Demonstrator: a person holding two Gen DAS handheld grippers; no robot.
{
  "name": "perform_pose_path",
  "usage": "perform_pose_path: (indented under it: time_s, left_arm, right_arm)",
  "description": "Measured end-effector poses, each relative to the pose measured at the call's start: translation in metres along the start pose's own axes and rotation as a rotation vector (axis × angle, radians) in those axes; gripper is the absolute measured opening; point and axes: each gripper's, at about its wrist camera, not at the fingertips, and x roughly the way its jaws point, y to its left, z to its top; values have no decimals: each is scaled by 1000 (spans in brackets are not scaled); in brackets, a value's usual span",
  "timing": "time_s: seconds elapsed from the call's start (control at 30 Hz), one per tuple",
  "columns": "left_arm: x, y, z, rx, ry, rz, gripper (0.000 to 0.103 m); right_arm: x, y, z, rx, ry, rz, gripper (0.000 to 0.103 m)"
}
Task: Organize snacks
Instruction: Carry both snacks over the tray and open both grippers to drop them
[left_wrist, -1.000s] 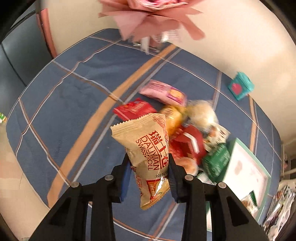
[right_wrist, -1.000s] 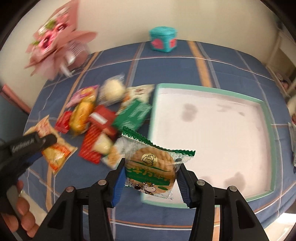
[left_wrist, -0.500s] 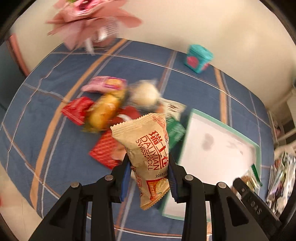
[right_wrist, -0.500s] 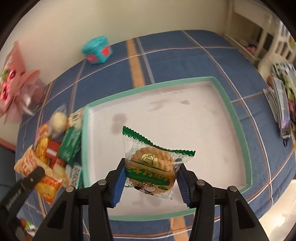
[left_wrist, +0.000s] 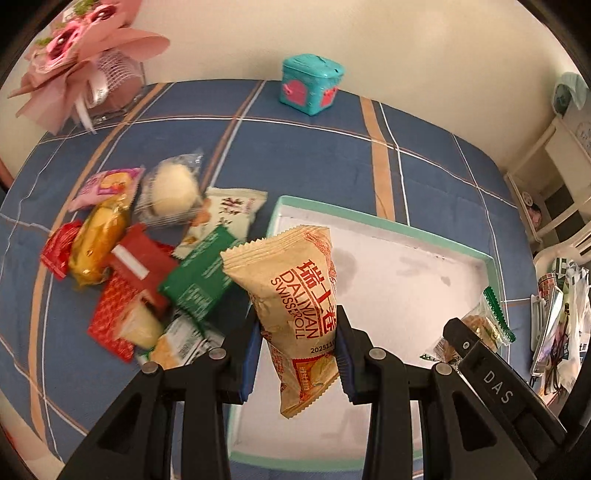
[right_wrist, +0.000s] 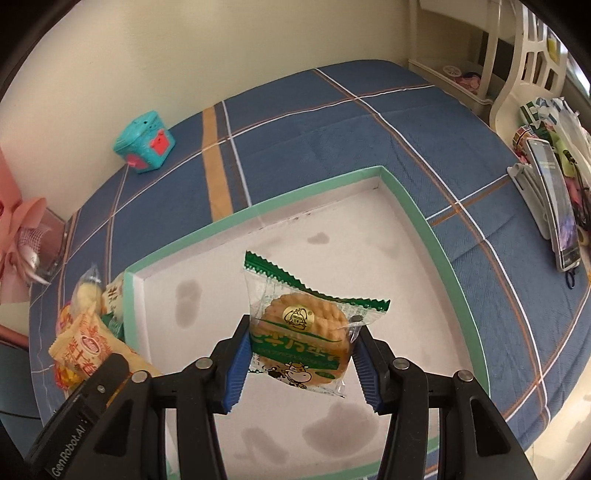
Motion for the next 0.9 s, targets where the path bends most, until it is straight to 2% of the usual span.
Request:
perform_pose_path:
  time_s: [0.27,0.5,0.83,0.9]
  left_arm:
    - [22,-16,15,23,4,-10,38]
    - [34,-23,29,23,-3,-27,38]
    - [45,-26,37,-8,4,-49,38]
    - [45,-26,37,-9,13,-51,44]
  right_arm:
    - [18,-4,17,1,-9,-1,54]
    - [27,-6,32,-1,24,2,54]
    - [35,-8,35,3,33,-6,54]
    - [35,-7,35,-1,36,-5,54]
